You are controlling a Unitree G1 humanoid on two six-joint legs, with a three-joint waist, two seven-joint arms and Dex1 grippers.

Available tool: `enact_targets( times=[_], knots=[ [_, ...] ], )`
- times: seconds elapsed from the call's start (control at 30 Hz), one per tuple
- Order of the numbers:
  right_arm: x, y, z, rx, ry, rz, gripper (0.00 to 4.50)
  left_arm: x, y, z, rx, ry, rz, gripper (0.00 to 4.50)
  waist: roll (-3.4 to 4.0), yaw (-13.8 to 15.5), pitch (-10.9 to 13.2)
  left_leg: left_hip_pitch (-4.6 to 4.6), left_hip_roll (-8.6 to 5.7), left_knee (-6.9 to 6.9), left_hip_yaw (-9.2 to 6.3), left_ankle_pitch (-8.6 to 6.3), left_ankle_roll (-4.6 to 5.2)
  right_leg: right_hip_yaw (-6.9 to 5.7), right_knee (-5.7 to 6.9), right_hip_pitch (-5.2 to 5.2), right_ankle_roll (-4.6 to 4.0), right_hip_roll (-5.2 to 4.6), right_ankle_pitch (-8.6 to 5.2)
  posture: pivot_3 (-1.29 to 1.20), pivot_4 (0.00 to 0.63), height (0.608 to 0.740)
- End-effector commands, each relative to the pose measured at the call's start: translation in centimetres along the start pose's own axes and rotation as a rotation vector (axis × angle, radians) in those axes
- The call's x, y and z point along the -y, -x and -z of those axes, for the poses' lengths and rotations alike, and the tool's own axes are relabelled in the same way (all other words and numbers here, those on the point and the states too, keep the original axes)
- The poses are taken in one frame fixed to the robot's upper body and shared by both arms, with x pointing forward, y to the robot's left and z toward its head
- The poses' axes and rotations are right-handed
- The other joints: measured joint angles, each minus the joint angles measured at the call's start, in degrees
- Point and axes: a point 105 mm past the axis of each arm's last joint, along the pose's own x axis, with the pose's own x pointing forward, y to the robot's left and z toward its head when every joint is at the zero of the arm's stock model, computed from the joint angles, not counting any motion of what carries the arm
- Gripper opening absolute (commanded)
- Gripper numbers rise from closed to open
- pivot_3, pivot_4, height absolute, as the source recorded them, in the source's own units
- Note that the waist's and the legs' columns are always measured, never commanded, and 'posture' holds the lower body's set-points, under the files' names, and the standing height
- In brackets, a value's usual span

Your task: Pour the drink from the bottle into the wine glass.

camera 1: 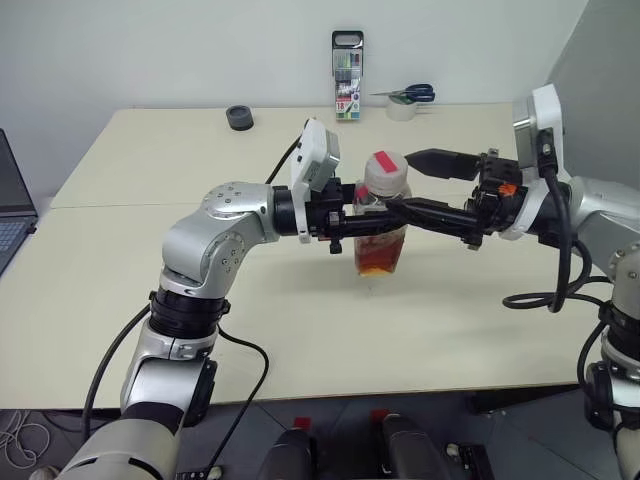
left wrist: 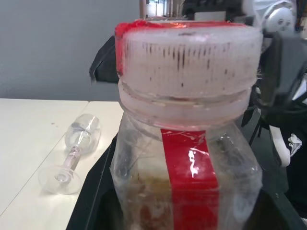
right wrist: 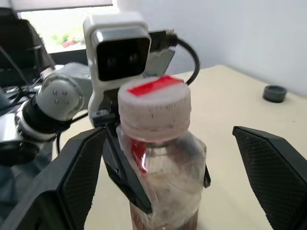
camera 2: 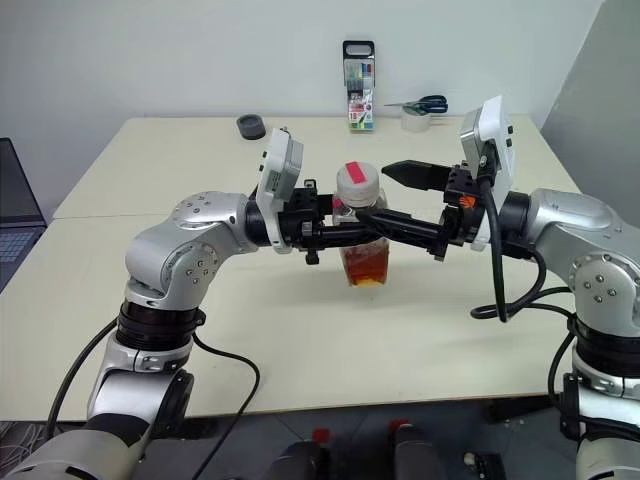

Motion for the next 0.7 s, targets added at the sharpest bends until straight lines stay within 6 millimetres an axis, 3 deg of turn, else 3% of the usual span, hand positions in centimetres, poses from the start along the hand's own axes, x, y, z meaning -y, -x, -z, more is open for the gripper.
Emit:
enact_targets(
  times=[0.03, 0.3, 0.7],
  knots=[
    [-0.3, -0.1, -1.7, 0.073, 0.069, 0.082, 4.47, 0.0, -0.3, -1.7, 0.036, -0.069, 0.014, 1.81, 0.0, 0.0, 0.0, 0.0, 0.0, 0.01, 0.0, 0.0, 0.0, 0.01, 0.0, 0.0, 0.0, 0.0, 0.0, 0.0, 0.15, 0.74],
    [-0.8, -1.3, -2.1, 0.106, 0.103, 0.104, 4.47, -0.1, -0.5, -1.7, 0.032, -0.076, 0.019, 1.81, 0.0, 0.1, 0.0, -0.01, -0.01, 0.02, 0.0, 0.0, 0.0, 0.0, -0.01, 0.01, 0.01, 0.0, 0.0, 0.0, 0.15, 0.74],
    [1.4, -1.0, -1.7, 0.123, 0.037, 0.17, 4.47, -0.2, 0.1, -1.5, 0.011, -0.087, -0.003, 1.81, 0.0, 0.0, 0.0, -0.01, -0.01, 0.02, 0.01, 0.0, 0.0, -0.01, -0.01, 0.0, 0.01, 0.02, 0.0, 0.0, 0.15, 0.74]
  ],
)
